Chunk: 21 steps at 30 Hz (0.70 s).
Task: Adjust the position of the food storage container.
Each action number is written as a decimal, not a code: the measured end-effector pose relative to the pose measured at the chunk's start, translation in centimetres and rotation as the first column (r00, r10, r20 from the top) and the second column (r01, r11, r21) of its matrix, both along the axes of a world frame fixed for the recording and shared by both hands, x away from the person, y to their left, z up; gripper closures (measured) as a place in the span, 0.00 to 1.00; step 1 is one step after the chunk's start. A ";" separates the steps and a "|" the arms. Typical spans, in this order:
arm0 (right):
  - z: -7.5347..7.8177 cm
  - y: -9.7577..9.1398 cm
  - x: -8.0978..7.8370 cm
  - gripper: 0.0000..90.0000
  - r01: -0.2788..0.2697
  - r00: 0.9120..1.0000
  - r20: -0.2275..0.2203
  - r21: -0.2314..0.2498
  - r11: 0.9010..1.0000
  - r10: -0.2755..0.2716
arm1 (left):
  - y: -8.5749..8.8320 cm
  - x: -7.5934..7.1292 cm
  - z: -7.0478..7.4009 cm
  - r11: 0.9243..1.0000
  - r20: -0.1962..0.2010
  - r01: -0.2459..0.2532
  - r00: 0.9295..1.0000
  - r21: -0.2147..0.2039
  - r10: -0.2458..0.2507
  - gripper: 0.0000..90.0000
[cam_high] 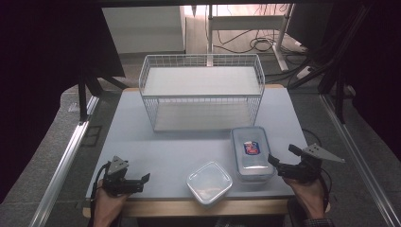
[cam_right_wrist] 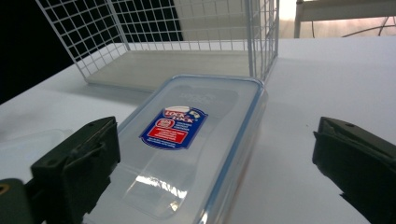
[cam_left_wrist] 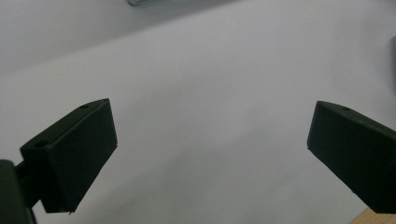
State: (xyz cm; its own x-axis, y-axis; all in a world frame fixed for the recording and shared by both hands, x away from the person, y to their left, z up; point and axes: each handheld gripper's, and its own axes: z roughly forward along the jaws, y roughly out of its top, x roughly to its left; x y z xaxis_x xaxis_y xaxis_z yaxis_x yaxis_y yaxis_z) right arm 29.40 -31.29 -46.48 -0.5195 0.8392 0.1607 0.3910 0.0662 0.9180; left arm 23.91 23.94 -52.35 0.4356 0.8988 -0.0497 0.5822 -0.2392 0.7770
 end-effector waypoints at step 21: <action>-0.1 0.4 -0.2 0.10 0.009 1.000 0.013 -0.063 0.998 -0.008 | -3.2 -1.2 2.7 0.991 0.035 0.129 0.991 -0.043 -0.127 0.51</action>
